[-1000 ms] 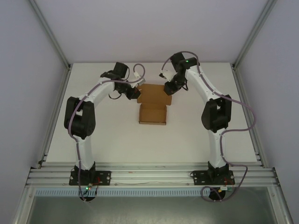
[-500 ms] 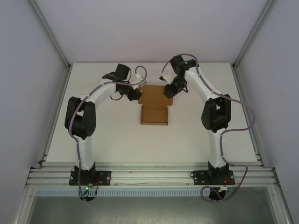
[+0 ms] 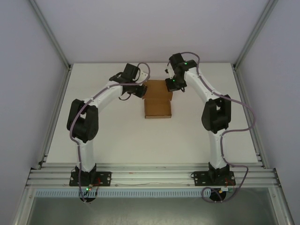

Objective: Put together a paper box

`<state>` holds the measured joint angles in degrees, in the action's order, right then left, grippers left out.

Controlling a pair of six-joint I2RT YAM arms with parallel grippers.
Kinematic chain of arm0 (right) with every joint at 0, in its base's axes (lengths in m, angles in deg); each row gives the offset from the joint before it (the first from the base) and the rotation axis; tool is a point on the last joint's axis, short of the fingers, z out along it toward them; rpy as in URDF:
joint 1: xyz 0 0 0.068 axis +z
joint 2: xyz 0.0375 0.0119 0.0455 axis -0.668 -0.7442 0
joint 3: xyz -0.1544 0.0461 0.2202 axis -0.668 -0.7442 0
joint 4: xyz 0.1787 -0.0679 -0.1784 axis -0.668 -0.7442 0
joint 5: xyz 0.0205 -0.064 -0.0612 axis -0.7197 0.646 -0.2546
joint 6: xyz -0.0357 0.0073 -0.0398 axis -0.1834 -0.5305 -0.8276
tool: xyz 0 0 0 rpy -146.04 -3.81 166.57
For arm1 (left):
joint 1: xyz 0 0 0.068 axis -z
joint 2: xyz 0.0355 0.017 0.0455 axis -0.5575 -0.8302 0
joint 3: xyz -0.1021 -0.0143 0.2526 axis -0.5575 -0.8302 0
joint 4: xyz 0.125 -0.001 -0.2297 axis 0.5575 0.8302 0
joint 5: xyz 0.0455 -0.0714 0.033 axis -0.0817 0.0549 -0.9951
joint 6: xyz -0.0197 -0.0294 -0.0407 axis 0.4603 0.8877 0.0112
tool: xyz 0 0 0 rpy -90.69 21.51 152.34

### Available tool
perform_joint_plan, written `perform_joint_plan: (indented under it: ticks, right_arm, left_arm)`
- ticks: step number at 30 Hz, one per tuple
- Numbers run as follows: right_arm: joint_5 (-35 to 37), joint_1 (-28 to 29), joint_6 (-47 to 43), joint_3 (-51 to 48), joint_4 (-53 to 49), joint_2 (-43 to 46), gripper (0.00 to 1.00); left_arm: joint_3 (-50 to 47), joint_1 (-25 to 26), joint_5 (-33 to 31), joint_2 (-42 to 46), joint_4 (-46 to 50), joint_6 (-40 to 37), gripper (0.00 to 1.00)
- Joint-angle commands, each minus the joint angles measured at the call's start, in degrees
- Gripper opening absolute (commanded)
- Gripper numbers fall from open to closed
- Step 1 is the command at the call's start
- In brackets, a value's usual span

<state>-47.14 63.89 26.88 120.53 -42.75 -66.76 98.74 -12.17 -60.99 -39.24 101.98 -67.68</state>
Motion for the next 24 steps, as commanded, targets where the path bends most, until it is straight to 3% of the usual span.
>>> perform_joint_plan:
  ticks: [1, 4, 8, 10, 13, 15, 20, 24]
  right_arm:
    - [7.31, 3.26, 16.48, -0.54, 8.32, 3.0, 0.01]
    - [11.7, 5.93, 20.26, -0.43, 10.79, 3.49, 0.02]
    - [11.26, 8.18, 22.03, -0.58, 12.35, 3.19, 0.02]
    - [10.17, 8.75, 21.56, -1.3, 12.05, 2.95, 0.02]
    - [10.5, 8.7, 20.69, -3.4, 10.71, 3.24, 0.02]
    - [11.55, 8.73, 21.79, -5.9, 12.13, 4.22, 0.02]
    - [8.43, 8.8, 26.04, -11.05, 18.74, 6.14, 0.02]
    - [11.68, 9.05, 29.72, -16.12, 23.85, 7.95, 0.02]
  left_arm:
    - [2.17, 3.51, -9.79, 2.65, -2.02, 14.96, 0.0]
    - [4.51, 4.13, -12.38, 1.84, -1.03, 22.93, 0.0]
    - [6.91, 3.95, -11.84, 0.43, -1.98, 29.68, 0.0]
    - [9.79, 3.77, -12.4, -1.36, -0.23, 29.76, 0.0]
    - [14.7, 3.48, -18.1, -4.6, 4.9, 29.21, 0.0]
    - [15.79, 2.6, -17.33, -5.9, 6.3, 31.92, 0.0]
    - [10.17, 2.62, -10.34, -4.82, 0.36, 34.94, 0.0]
    - [-1.51, 4.44, -15.98, 0.15, -7.36, 33.81, 0.0]
